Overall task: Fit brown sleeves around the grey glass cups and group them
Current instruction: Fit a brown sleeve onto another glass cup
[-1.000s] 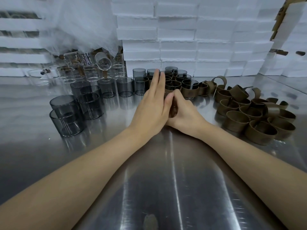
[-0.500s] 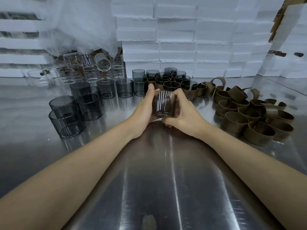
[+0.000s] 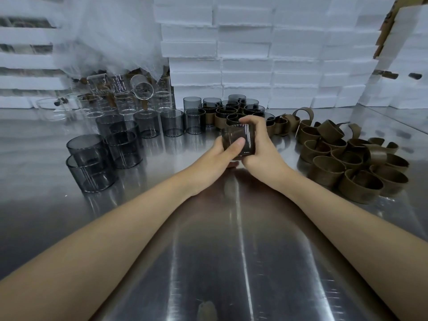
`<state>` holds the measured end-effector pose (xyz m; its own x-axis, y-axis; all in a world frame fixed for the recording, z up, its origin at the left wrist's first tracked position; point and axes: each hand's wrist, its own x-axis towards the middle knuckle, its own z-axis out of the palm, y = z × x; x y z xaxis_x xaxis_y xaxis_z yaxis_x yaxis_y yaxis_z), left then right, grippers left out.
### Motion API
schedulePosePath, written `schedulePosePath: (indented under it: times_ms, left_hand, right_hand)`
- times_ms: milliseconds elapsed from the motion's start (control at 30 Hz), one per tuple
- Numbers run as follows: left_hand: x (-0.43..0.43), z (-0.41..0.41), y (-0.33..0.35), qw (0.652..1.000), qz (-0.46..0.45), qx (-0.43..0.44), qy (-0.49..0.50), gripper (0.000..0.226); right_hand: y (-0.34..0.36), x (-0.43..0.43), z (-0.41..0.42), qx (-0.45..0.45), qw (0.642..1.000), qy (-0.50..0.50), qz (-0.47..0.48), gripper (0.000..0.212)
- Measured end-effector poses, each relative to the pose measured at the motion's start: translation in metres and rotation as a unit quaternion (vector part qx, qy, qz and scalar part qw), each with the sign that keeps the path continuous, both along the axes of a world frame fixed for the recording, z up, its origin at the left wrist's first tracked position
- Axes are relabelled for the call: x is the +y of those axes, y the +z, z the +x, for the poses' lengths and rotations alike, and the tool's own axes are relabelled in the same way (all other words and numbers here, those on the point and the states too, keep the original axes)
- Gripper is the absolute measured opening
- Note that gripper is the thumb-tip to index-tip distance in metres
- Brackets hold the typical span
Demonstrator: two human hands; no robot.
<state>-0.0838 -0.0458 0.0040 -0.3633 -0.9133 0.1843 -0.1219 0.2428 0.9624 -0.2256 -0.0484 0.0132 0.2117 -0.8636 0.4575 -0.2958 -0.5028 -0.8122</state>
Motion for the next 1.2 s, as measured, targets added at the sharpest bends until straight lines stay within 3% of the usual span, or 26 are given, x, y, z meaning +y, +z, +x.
schedulePosePath:
  times_ms: [200,300,400,500,600,767,900,1033,1133,1200]
  left_hand:
    - [0.002,-0.001,0.003,0.999,0.002,0.035,-0.016,0.034]
    - [-0.001,-0.001,0.003,0.998,0.018,0.061,0.012,0.049]
    - [-0.003,0.002,0.002,0.996,0.04,0.077,0.031,0.048]
    - [-0.003,0.003,0.003,0.989,0.052,0.126,0.063,0.048]
    - [-0.003,0.005,0.003,0.974,-0.003,0.149,0.169,0.049]
    - [-0.003,0.009,0.001,0.956,-0.115,0.031,0.268,0.053]
    - [0.005,0.0,0.002,0.961,-0.179,-0.037,0.207,0.052]
    - [0.011,-0.007,0.0,0.974,-0.159,-0.054,0.149,0.051]
    - [0.012,-0.005,0.001,0.987,-0.122,-0.039,0.101,0.044]
    - [0.012,-0.003,0.003,0.991,-0.097,-0.012,0.092,0.038]
  right_hand:
    - [0.004,-0.001,0.001,0.08,0.995,-0.052,-0.01,0.066]
    - [0.005,-0.001,0.001,0.157,0.982,-0.099,-0.025,0.066]
    - [0.006,0.003,0.004,0.23,0.957,-0.172,-0.041,0.066]
    - [0.008,0.006,0.005,0.255,0.941,-0.211,-0.074,0.041]
    - [0.006,0.011,0.009,0.208,0.967,-0.139,-0.056,0.04]
    - [-0.002,0.025,0.032,0.012,0.998,-0.03,0.06,0.058]
    - [-0.006,0.023,0.035,-0.075,0.991,-0.085,0.069,0.062]
    - [0.002,0.016,0.026,-0.248,0.956,-0.152,0.045,0.037]
    - [0.009,0.011,0.019,-0.353,0.919,-0.118,0.13,0.04]
    - [0.008,0.007,0.015,-0.361,0.912,-0.076,0.182,0.051]
